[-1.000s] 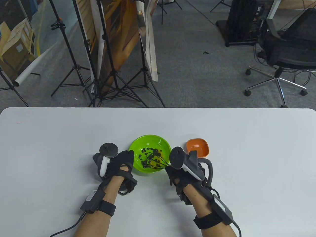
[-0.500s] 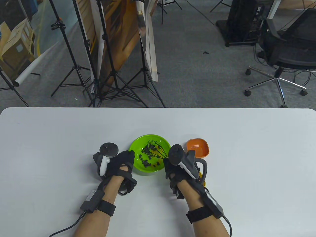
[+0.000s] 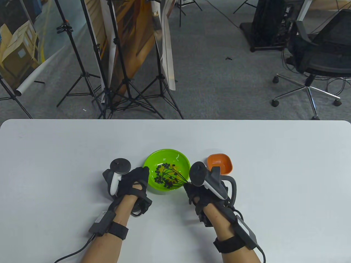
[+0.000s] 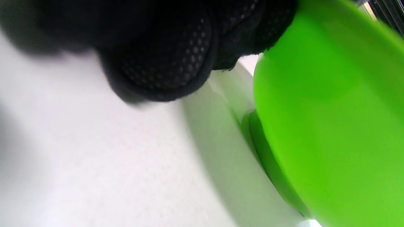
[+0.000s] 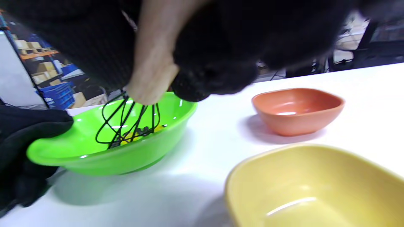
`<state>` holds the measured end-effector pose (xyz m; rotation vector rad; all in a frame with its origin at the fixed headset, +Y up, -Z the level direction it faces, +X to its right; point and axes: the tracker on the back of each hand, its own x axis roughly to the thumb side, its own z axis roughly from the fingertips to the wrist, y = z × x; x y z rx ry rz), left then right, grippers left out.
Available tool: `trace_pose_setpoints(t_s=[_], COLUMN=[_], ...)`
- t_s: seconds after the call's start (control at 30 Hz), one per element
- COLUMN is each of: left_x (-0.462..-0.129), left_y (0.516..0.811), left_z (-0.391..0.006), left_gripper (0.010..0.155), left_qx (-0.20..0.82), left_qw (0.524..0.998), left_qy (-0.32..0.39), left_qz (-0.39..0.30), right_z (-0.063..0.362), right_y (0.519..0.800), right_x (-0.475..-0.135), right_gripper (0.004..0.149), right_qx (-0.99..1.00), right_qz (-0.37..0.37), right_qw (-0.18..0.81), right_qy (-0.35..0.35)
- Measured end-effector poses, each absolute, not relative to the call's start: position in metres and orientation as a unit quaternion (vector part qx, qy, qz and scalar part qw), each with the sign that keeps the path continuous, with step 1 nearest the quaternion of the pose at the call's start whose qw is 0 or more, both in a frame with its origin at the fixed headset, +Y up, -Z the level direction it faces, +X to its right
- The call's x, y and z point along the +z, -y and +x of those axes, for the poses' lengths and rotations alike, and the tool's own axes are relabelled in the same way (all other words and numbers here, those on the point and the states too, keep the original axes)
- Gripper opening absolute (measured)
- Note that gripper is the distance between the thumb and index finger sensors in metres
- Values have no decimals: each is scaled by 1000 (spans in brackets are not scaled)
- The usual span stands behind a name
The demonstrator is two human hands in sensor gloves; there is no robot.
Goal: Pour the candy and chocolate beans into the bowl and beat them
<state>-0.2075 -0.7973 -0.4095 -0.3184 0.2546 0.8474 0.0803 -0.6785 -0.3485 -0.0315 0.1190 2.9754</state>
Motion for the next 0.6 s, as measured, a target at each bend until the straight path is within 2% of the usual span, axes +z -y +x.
trace_pose_setpoints(t_s=[0.3, 0.5, 0.6], left_x=[-410, -410, -411], left_y=[798, 799, 799], left_z=[-208, -208, -208], left_gripper=[43, 43, 43], left_qx=[411, 416, 418], left_qw=[890, 887, 886], left_qy=[-120, -119, -118], left_qz=[-157, -162, -164], right_z=[79, 61, 54], right_y=[694, 710, 715], right_x=[-363, -366, -361], right_gripper=[56, 56, 56], right_qx=[995, 993, 988], right_qz=[-60, -41, -11], right_qw=[82, 112, 152], right_qy=[-17, -6, -26])
